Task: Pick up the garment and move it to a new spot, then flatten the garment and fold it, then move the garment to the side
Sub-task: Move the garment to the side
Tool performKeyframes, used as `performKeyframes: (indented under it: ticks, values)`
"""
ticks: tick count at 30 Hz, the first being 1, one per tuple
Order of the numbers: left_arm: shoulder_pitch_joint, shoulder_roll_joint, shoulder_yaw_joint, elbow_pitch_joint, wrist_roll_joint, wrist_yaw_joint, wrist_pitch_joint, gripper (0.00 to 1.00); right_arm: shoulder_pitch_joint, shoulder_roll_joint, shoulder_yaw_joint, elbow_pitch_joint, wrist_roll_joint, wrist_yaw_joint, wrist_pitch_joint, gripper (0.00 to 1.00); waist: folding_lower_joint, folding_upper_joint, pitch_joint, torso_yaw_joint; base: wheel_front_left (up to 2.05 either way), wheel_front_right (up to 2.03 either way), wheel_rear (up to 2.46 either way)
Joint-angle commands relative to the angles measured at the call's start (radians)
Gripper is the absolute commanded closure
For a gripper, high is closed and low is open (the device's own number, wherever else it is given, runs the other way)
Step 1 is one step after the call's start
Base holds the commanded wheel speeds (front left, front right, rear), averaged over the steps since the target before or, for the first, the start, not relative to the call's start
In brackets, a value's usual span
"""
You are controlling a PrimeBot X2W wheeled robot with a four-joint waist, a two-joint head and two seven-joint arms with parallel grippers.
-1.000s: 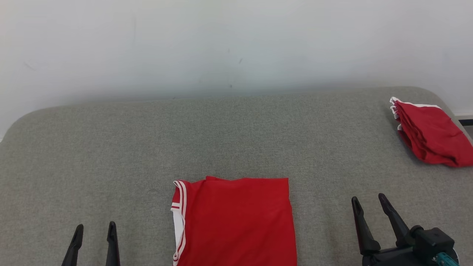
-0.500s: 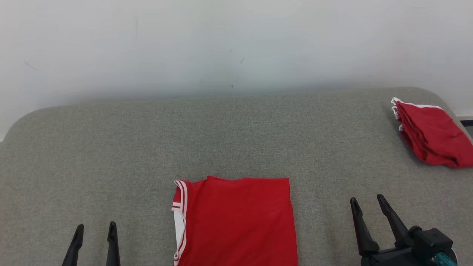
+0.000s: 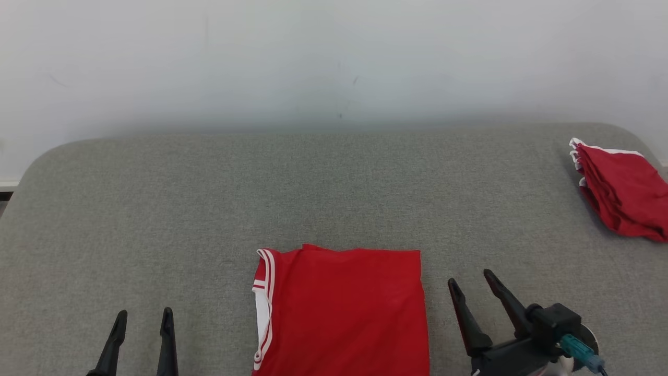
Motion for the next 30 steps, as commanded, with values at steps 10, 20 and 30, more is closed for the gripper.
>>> performKeyframes:
  ticks: [10,20,30]
  values:
    - [-0.043,0.000,-0.026,0.003,-0.012,0.012,-0.002,0.00,-0.146,0.047,0.086,0.234,0.021,-0.003,0.052,0.00,-0.0001,0.0000,0.055,0.064,0.00,0.00,0.00]
    - [-0.062,0.000,-0.041,0.008,-0.023,0.025,-0.002,0.00,-0.197,0.092,0.107,0.455,0.049,-0.003,0.032,0.00,-0.0001,0.0000,0.084,0.091,0.00,0.00,0.00]
    - [-0.079,0.000,-0.054,0.010,-0.023,0.037,-0.002,0.00,-0.199,0.139,0.174,0.599,0.089,-0.001,0.042,0.83,-0.0001,0.0000,0.101,0.080,0.00,0.00,0.00]
